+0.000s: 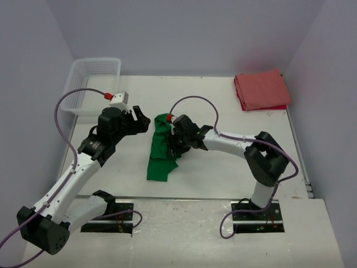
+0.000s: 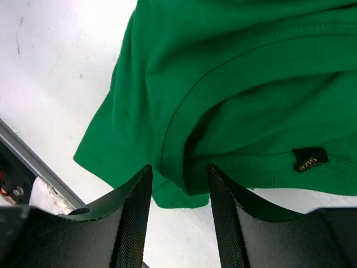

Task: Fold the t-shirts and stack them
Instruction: Move the tshirt to the center of the board, then flatten out the tshirt

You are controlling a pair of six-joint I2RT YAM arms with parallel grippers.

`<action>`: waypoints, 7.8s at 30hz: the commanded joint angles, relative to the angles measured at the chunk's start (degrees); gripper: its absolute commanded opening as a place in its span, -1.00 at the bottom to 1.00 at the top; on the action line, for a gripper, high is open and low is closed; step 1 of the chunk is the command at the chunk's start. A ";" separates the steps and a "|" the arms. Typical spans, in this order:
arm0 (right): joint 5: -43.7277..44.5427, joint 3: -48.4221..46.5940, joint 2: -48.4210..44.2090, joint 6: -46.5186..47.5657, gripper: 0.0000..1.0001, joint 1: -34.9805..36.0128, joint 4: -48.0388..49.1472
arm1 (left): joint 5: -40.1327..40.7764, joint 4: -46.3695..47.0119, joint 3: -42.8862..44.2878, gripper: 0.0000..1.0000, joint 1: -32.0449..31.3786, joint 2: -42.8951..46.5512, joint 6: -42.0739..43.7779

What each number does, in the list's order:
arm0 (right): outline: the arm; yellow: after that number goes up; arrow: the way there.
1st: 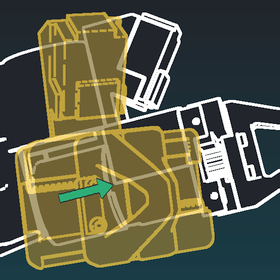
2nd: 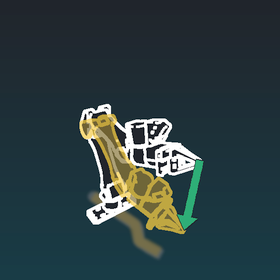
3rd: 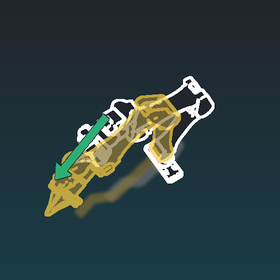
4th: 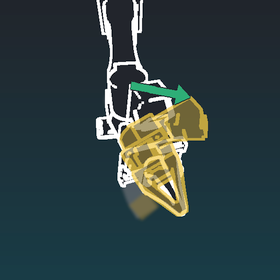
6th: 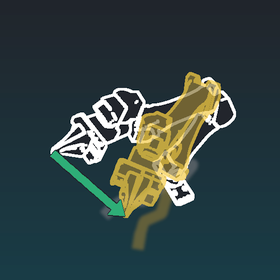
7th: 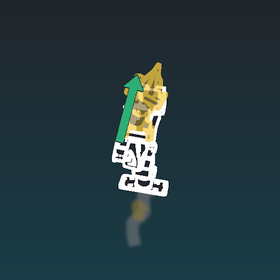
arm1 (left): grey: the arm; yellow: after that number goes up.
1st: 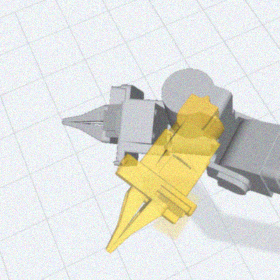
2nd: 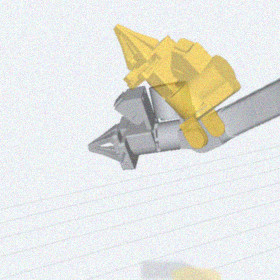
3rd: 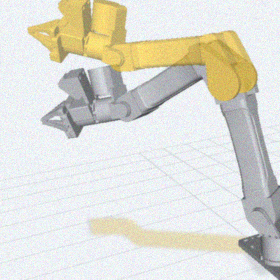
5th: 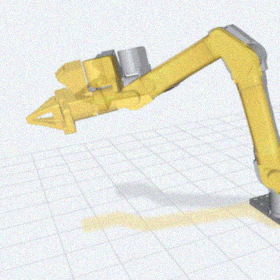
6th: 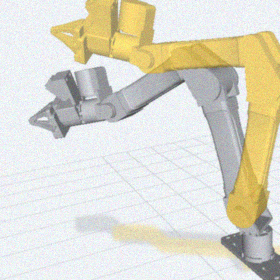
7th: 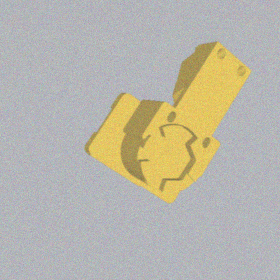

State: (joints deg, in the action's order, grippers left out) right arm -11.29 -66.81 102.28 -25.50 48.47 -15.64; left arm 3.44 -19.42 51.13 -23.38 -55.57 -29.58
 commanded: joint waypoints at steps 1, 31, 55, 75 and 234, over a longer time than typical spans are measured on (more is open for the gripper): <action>-3.39 -2.19 1.17 -0.17 -0.09 0.40 2.45 | -1.16 0.35 -1.56 0.47 0.08 1.34 -1.09; 7.33 -18.28 -12.10 1.77 -1.00 -5.66 -17.94 | 23.41 -11.58 -6.23 0.06 -41.03 -18.77 -22.17; 7.68 -10.63 -19.31 2.03 -1.00 -7.51 -16.88 | 30.22 -15.12 -4.46 -1.00 -45.27 -35.14 -31.85; 34.39 -42.52 -29.32 11.43 -1.00 -13.14 -45.34 | 49.72 -56.08 39.39 -1.00 -46.58 0.81 -26.85; 4.52 20.93 -18.43 -9.22 -0.27 -19.29 -1.06 | 13.87 -13.80 7.14 -1.00 15.82 -11.14 8.40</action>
State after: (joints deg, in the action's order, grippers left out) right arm -8.16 -44.73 84.05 -33.95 28.88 -16.36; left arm 17.87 -35.20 58.46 -7.92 -68.20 -22.90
